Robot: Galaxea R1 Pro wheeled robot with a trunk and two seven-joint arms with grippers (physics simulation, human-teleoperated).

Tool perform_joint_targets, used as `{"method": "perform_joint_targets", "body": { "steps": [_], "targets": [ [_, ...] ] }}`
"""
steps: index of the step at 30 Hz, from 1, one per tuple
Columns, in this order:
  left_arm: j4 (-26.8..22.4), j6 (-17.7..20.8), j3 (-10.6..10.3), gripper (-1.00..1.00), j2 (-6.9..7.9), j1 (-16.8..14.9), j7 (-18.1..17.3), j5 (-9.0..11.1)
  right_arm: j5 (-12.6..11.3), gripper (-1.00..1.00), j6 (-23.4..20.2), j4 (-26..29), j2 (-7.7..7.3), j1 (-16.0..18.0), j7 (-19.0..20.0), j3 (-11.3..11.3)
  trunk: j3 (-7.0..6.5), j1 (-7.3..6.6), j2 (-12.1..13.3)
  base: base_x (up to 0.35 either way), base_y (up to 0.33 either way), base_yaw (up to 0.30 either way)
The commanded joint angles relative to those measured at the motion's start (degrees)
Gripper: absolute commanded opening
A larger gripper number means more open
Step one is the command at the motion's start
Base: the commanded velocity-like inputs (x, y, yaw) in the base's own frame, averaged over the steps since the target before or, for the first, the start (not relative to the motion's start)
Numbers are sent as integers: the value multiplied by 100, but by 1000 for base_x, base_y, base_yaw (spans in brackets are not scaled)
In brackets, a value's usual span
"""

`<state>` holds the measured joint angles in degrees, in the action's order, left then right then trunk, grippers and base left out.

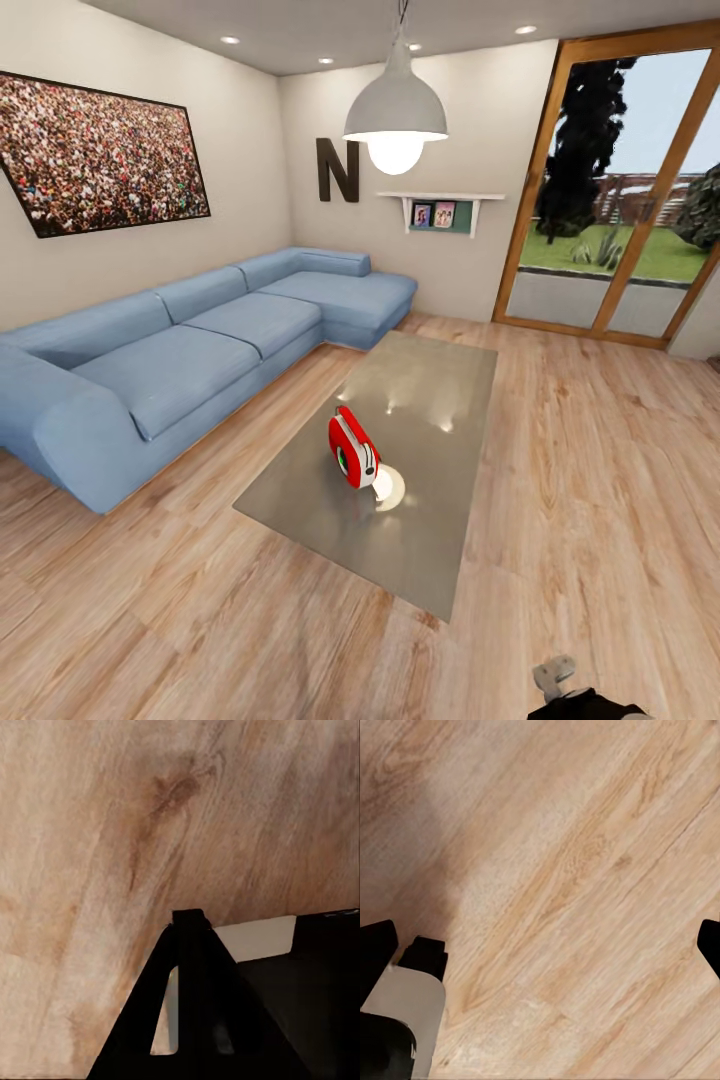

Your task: Turn on the radio receiver that's on the table in the living room.

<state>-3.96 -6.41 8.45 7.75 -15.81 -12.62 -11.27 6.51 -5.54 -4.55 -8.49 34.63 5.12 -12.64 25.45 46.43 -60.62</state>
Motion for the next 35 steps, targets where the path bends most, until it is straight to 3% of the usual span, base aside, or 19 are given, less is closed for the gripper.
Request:
{"method": "perform_joint_targets", "body": {
  "steps": [1,5,7,13,24,25,27,30,35],
  "targets": [
    [187,0,8,-100,-236,-1,4,-7,-1,100,0,-1,148,0,0,2,0,0,0,0,0,0],
    [367,0,8,-100,-521,-1,-2,0,-5,100,0,-1,322,0,0,6,0,0,0,0,0,0],
    [415,-1,8,-100,-587,-1,-3,2,-6,100,0,1,348,0,-1,7,0,0,0,0,0,0],
    [792,10,8,-100,-627,15,-3,11,-7,100,0,-1,365,0,-1,7,0,0,0,0,0,0],
    [841,2,8,-100,-639,26,-8,29,-9,100,0,-1,365,0,3,7,0,0,0,0,0,0],
    [842,1,11,-100,-657,26,-13,35,-8,100,0,-1,365,0,1,7,0,0,0,0,0,0],
    [840,0,15,-100,-839,27,-9,30,-9,100,0,-2,365,0,-1,7,0,0,0,0,0,0],
    [843,6,16,-100,-939,30,-10,28,-10,100,0,-2,365,0,1,7,0,0,0,0,0,0],
    [841,1,16,-100,-971,32,-5,22,-7,100,0,0,365,0,-1,7,0,0,0,0,0,0]
  ]
}}
